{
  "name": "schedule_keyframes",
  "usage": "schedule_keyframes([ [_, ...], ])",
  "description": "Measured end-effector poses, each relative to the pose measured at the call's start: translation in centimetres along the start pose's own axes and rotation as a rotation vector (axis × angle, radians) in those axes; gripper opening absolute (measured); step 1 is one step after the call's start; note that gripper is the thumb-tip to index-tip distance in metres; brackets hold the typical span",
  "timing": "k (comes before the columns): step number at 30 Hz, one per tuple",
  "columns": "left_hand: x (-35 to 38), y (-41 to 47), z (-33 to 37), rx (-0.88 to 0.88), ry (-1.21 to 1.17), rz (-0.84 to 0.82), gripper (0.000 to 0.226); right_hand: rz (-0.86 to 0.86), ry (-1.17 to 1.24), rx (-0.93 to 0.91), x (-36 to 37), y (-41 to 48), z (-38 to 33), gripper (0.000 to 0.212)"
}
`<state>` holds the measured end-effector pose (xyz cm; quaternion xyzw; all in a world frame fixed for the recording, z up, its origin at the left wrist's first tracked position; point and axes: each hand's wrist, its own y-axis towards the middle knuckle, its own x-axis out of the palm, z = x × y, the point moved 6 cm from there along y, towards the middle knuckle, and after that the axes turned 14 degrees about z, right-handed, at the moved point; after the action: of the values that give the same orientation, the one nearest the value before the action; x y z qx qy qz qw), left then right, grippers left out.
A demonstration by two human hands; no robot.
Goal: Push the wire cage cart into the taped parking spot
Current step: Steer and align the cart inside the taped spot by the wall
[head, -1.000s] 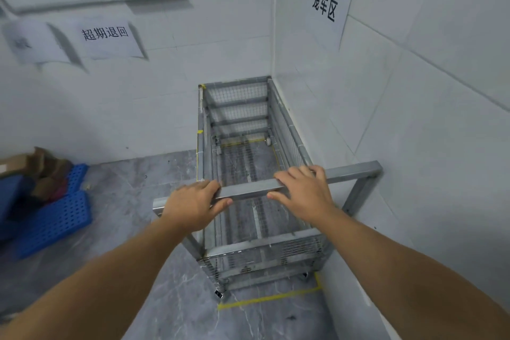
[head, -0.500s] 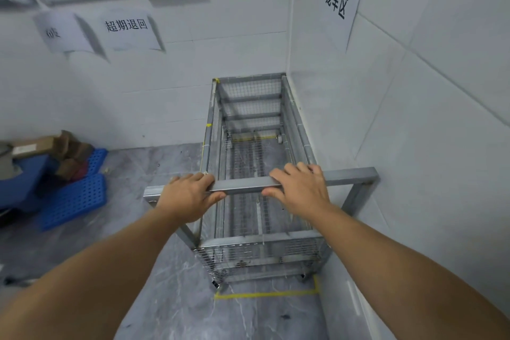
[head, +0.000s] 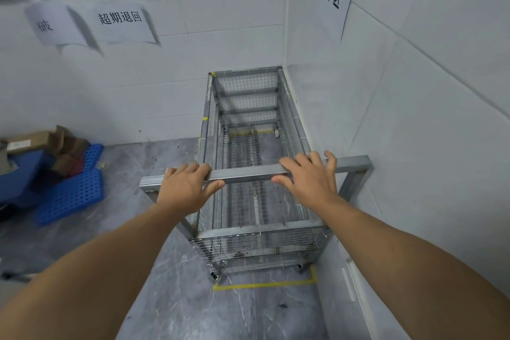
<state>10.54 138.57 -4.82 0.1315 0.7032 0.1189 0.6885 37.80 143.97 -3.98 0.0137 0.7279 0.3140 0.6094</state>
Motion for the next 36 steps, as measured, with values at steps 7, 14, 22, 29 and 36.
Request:
schedule_keyframes([
  [7, 0.2, 0.2, 0.2, 0.1, 0.056, 0.109, 0.057, 0.103, 0.01, -0.071, 0.5, 0.3, 0.6, 0.048],
  [14, 0.1, 0.2, 0.1, 0.049, 0.039, 0.014, 0.062, -0.05, -0.015, -0.04, 0.4, 0.6, 0.2, 0.058],
  [22, -0.6, 0.0, 0.6, -0.059, -0.009, -0.144, 0.06, -0.174, 0.003, 0.042, 0.0, 0.5, -0.6, 0.048],
  [29, -1.9, -2.0, 1.2, -0.026, -0.085, 0.008, 0.052, -0.179, 0.02, 0.066, -0.8, -0.3, -1.3, 0.041],
  [36, -0.8, -2.0, 0.7, -0.064, -0.134, -0.112, 0.067, -0.236, 0.043, 0.11, -1.4, 0.6, -1.2, 0.032],
])
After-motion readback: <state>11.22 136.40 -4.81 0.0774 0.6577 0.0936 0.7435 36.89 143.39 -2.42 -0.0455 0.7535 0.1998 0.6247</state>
